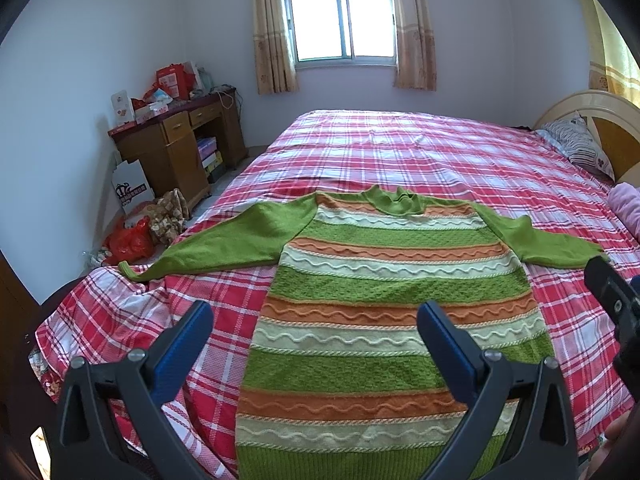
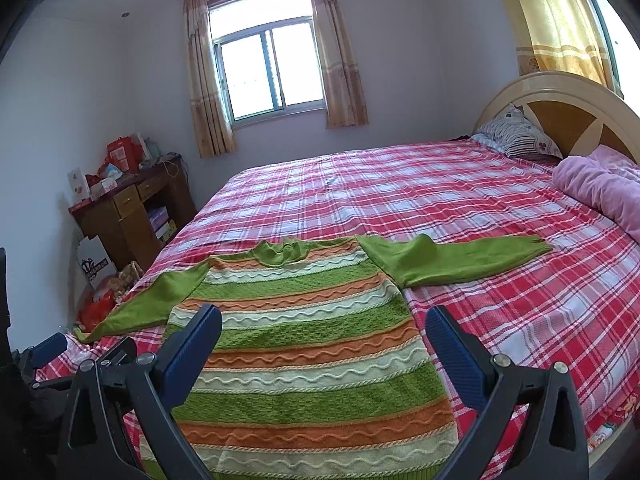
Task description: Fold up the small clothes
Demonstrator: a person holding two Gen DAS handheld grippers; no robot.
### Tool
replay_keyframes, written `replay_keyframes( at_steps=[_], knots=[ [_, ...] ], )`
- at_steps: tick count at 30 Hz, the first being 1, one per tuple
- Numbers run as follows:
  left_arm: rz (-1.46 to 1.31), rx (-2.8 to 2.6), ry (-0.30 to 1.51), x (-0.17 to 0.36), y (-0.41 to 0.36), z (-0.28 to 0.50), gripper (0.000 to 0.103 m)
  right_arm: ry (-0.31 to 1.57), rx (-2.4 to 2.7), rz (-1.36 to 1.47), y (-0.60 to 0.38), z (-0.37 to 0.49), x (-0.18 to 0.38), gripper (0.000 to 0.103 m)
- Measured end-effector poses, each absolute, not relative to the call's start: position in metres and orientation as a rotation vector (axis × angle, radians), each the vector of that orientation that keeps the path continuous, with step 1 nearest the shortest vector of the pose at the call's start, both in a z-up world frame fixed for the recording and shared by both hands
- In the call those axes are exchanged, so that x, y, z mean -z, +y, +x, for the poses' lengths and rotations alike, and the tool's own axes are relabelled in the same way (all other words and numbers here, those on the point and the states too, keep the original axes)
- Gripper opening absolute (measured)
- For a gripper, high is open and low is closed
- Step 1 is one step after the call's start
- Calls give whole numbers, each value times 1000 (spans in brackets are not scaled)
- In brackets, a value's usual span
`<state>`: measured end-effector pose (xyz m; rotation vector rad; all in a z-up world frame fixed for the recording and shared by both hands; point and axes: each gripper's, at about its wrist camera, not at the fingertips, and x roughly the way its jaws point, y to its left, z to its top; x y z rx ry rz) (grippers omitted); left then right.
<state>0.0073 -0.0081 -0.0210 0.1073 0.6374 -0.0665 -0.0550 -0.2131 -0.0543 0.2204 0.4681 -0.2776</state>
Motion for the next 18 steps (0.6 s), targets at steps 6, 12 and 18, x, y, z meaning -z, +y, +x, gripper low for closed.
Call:
replay_keyframes(
  at_steps=[6,12,18],
  knots=[
    [104,71,662,31,-11,21,103,491,278,207,-212,-42,59,102],
    [97,76,693,33,-12,36,103,513,290,198,-218,-25,64,102],
    [91,78,722,39,-17,53,103,562,291,207,-225,-4,75,102]
  ],
)
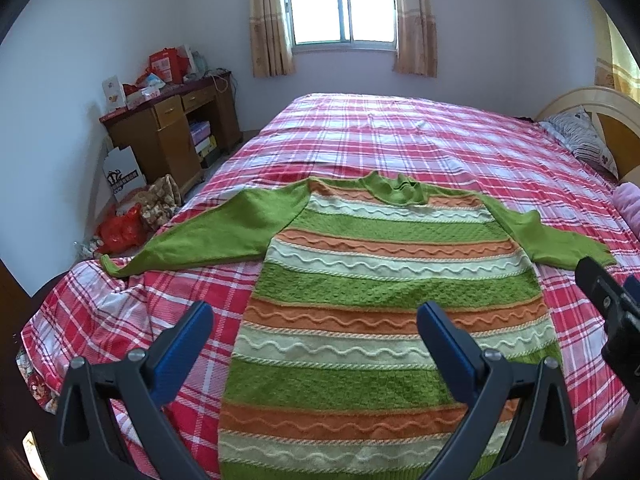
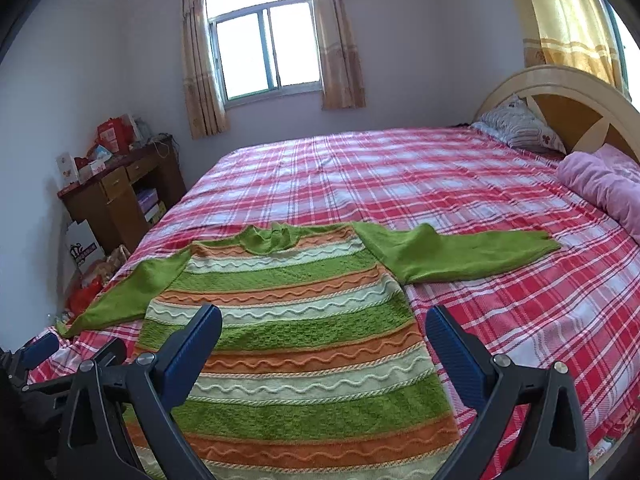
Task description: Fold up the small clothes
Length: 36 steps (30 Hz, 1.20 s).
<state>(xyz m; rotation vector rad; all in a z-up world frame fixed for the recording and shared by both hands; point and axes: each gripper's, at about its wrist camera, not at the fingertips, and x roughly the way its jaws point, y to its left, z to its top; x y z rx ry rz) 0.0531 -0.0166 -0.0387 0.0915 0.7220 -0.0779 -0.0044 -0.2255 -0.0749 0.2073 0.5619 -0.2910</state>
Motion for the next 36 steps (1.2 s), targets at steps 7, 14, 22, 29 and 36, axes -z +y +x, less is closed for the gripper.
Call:
replay_keyframes(
  at_steps=[7,14,22,29,36],
  knots=[
    [93,85,756,47,-25,71,103,589,291,211,-232,13,83,102],
    [93,91,789,59,-37,91,103,638,322,257,-263,30,99,102],
    [103,124,826,73,-57,112,103,643,372,268,-301,38,105,102],
    [125,155,837,80,-80,127,103,631,409,293,-353,35,112,95],
    [150,221,791,87,-96,130,103,561,565,534,-479,-2,130,75]
  ],
)
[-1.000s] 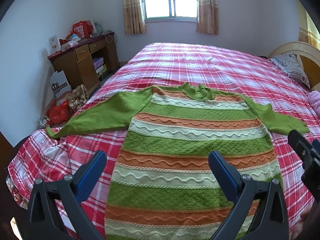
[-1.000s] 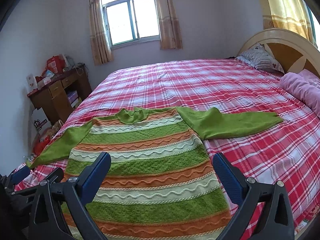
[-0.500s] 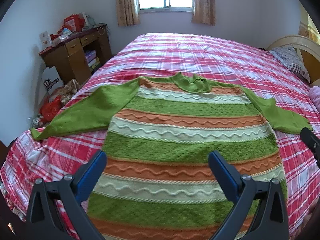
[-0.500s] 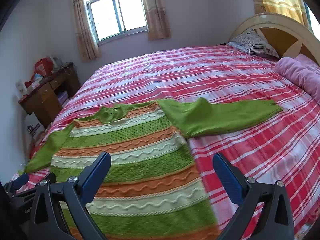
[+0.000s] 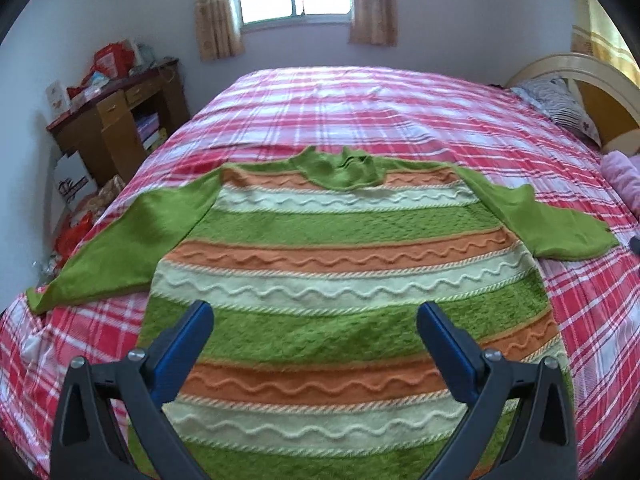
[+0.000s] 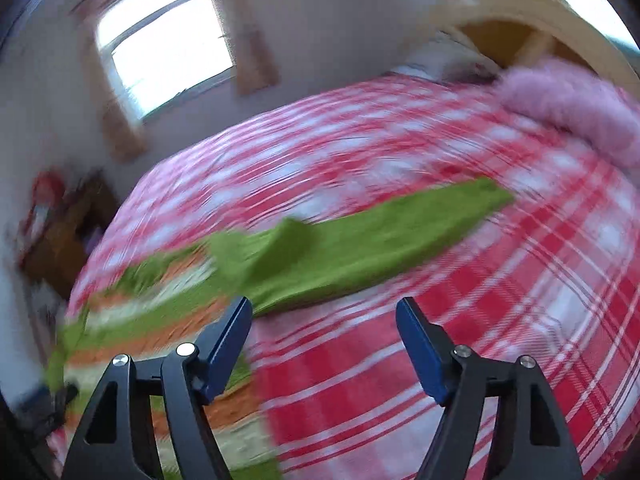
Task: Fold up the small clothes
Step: 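Reach the right gripper to the green sleeve cuff and grasp it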
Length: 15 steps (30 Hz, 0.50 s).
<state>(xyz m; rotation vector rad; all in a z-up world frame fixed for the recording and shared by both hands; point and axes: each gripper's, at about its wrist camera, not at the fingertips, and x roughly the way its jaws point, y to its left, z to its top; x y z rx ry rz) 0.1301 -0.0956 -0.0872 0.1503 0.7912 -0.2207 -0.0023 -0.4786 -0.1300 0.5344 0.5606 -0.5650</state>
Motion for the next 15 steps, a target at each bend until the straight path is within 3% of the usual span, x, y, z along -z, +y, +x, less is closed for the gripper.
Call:
replay_keyframes(
  at_steps=[4,9,12,15],
  knots=[
    [144,214,797,93,-98,140,103,461,722,703,-579,-39,138,75],
    [100,219,880,108,-102,152,103,517,770,810,-653,-36,162,74],
    [101,212,883,112,-104,151,103,520,767,866,-682,-26,177,55],
    [110,201,883,115,-106,152,103,569,733,891,-702,3,195,51]
  ],
)
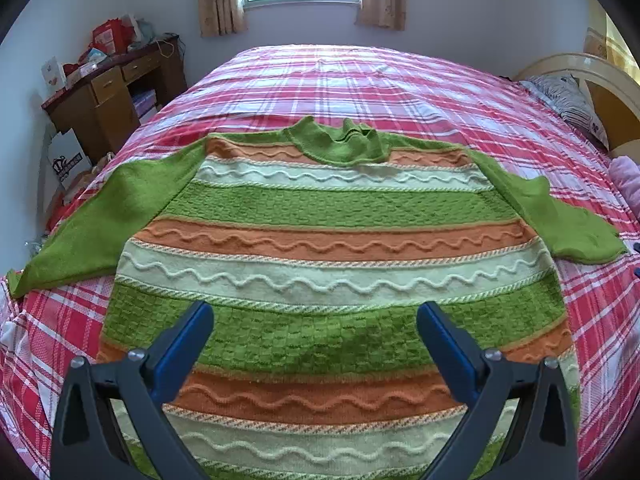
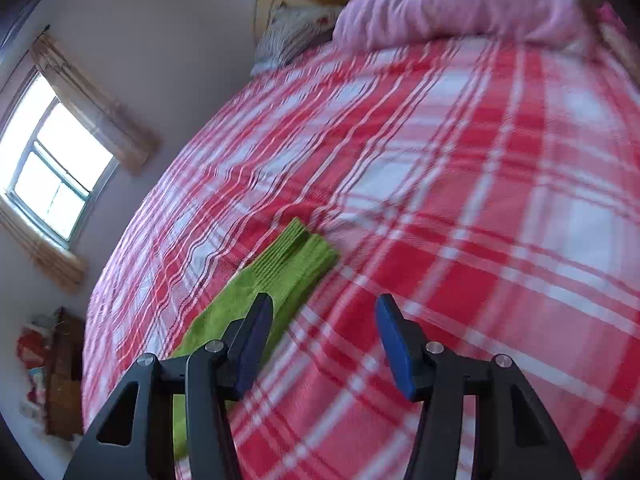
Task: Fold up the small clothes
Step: 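Reach the right gripper to the green sleeve cuff and grasp it, then lift the sleeve with the right gripper and fold it across the sweater body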
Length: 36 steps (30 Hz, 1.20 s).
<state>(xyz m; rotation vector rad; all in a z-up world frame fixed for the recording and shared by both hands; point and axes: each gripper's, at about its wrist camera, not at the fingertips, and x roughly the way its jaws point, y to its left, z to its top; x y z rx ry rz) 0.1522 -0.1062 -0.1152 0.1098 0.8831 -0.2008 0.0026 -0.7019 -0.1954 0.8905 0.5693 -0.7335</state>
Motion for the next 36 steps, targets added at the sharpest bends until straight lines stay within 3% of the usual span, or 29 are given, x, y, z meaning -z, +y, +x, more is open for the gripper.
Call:
replay_keyframes(
  at_steps=[7,8,10,13,21,27,36],
  knots=[
    [122,174,897,122,-110,161,103,623,753,775,-711,55,203,50],
    [119,175,903,123,-111,162,103,647,758,745,-710,60,203,46],
    [111,183,914,125,-114,164,103,698,772,681,-708,66,204,21],
    [117,203,921,127,-117,161,103,684,711,723,-714,54,204,7],
    [100,203,895,118,-106,155,103,488,604,832,-704,7,168,6],
    [66,182,861,105,-85,150,103,432,533,811,-669,21,127,6],
    [-9,105,831,99,-31,152,103,419,172,650,-522,89,43,6]
  ],
)
